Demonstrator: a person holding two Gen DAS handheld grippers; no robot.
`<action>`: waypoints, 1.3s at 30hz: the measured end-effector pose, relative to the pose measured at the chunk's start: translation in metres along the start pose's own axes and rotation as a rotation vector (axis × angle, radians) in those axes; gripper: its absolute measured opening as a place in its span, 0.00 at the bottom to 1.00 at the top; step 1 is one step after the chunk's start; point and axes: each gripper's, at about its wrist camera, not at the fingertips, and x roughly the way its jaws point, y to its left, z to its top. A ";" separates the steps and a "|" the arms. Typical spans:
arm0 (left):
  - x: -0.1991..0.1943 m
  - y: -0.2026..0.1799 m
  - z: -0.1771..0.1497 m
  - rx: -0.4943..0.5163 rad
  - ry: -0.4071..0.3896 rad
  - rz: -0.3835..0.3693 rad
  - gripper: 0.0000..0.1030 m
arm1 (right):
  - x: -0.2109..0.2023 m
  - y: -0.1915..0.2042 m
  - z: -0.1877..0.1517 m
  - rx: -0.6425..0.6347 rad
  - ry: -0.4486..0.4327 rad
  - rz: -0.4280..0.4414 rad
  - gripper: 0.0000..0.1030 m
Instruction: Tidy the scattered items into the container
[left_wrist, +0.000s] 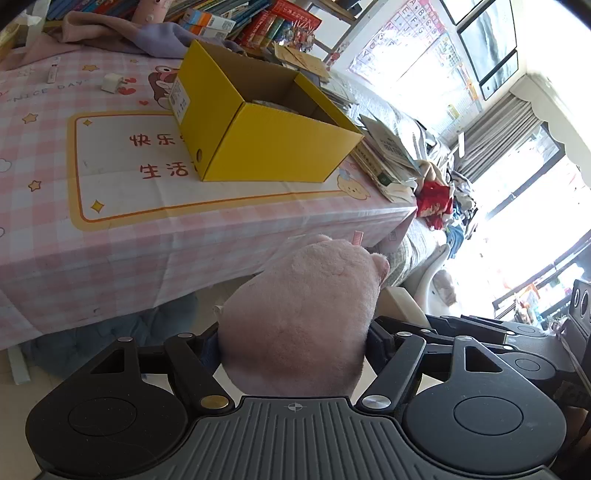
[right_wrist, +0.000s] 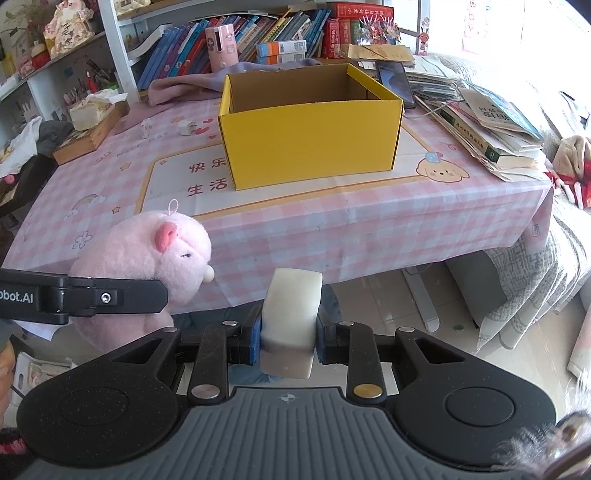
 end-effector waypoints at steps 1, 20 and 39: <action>0.000 0.001 0.000 -0.002 0.002 0.000 0.71 | 0.001 0.000 0.000 0.002 0.001 -0.001 0.24; 0.034 0.011 0.035 0.007 0.033 -0.041 0.71 | 0.036 -0.016 0.034 0.049 0.013 -0.019 0.24; 0.060 -0.026 0.186 0.071 -0.254 -0.011 0.72 | 0.062 -0.076 0.196 -0.065 -0.234 0.067 0.24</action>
